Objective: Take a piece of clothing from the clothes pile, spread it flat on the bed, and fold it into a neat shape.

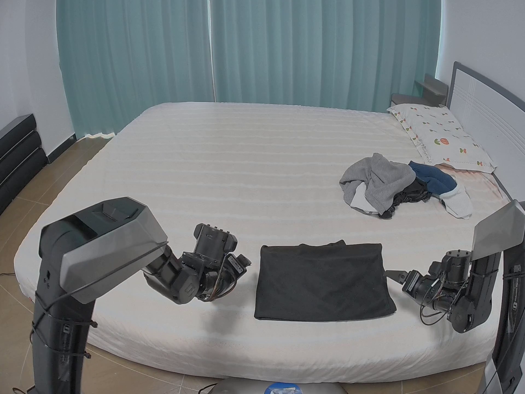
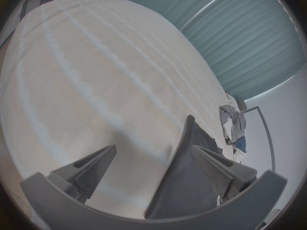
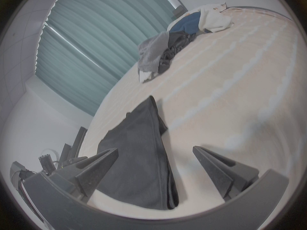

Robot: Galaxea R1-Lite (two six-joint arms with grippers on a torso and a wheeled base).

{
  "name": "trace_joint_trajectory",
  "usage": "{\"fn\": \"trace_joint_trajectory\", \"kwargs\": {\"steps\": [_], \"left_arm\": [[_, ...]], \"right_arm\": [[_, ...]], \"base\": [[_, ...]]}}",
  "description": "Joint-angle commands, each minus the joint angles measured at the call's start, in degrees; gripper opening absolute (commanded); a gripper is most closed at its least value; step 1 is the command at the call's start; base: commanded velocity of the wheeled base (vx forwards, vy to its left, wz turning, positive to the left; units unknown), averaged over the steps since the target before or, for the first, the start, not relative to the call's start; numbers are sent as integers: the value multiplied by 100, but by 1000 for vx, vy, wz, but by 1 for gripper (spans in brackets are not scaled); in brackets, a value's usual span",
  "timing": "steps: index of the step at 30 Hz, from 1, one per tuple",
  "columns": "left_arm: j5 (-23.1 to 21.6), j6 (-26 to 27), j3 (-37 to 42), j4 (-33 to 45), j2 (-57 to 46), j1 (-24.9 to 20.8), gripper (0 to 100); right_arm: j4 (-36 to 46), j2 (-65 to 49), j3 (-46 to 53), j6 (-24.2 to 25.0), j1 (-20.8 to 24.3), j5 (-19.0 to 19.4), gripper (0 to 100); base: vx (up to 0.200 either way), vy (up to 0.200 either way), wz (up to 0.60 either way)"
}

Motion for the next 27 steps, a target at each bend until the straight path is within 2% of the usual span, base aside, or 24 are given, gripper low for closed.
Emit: {"fn": "trace_joint_trajectory", "kwargs": {"steps": [1,5,12,13,27], "left_arm": [[-236,-261,1190,-359,-973,-32,100],[-341,-385,1708,-1194,-903,-58,100],[-368,-376,1787,-1308,-903,-67,100],[-368,-376,1787,-1308,-903,-67,100],[-368,-385,1814,-1326,-903,-67,100]], "right_arm": [[-89,43,689,-299,-16,243,100],[-89,281,785,-668,81,252,100],[-89,333,768,-729,283,261,100],[-89,369,768,-729,327,252,0],[-98,342,952,-817,222,199,0]], "base": [[0,0,0],[0,0,0],[0,0,0],[0,0,0],[0,0,0]]}}
